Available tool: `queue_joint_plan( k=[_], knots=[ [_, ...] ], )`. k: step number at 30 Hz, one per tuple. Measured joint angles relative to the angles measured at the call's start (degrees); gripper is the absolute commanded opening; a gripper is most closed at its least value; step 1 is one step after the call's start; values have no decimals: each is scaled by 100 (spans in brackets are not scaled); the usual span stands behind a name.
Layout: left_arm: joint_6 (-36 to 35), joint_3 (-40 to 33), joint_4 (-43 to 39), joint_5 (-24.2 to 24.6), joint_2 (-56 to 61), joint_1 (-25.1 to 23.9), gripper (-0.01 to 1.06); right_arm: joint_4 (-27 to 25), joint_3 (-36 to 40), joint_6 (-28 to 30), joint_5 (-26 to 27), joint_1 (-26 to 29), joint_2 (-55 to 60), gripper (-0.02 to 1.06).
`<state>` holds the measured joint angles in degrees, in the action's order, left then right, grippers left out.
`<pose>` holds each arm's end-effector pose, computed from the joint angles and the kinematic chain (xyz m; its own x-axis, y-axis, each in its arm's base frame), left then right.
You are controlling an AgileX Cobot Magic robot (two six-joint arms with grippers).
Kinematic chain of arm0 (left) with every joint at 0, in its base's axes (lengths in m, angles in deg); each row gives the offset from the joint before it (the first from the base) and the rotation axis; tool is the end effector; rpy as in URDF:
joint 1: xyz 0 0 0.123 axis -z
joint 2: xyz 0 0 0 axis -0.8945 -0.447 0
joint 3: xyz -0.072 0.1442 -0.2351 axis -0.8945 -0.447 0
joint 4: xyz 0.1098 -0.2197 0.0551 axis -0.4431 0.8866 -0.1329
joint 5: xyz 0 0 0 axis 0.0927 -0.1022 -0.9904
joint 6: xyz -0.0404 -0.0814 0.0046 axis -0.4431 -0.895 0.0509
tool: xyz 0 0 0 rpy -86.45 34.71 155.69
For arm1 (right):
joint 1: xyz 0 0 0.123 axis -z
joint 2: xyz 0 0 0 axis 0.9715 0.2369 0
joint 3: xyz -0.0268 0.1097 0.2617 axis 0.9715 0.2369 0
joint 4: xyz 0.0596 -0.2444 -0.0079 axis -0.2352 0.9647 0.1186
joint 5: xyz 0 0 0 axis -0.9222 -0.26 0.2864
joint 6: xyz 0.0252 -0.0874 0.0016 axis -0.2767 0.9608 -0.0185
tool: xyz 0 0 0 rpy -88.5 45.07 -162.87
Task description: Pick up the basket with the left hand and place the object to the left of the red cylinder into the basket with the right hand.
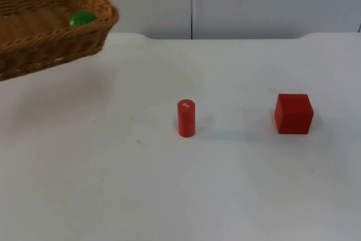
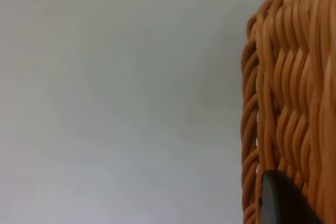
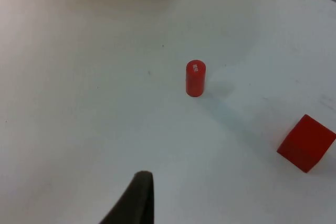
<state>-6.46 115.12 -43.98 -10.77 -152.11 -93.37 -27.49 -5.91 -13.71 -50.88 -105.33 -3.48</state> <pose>0.2803 0.1126 0.2310 -0.6789 -0.6483 -0.3446 -0.4406 0.7352 -0.5151 0.1609 0.1024 0.3531 -0.4879 -0.4019 -0.7749 -0.6270 0.7790 -0.0091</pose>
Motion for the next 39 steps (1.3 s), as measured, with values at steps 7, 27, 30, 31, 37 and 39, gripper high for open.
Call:
queue_joint_plan(
  k=[7,27,30,31,37,39],
  knots=[
    [9,130,404,-659,-785,931,0,0,0,0,13,0,0,104],
    [-122,1801,729,-1624,-3265,2260,0,0,0,0,13,0,0,104],
    [-122,1801,729,-1703,-3354,2291,4,0,0,0,22,0,0,104],
    [-99,1801,729,-1718,-3363,2291,8,0,0,0,22,0,0,104],
    [-65,1820,776,-1740,-3363,2291,64,0,0,0,41,0,0,104],
    [-43,1829,790,-1740,-3363,2291,74,0,0,0,50,0,0,104]
  ],
)
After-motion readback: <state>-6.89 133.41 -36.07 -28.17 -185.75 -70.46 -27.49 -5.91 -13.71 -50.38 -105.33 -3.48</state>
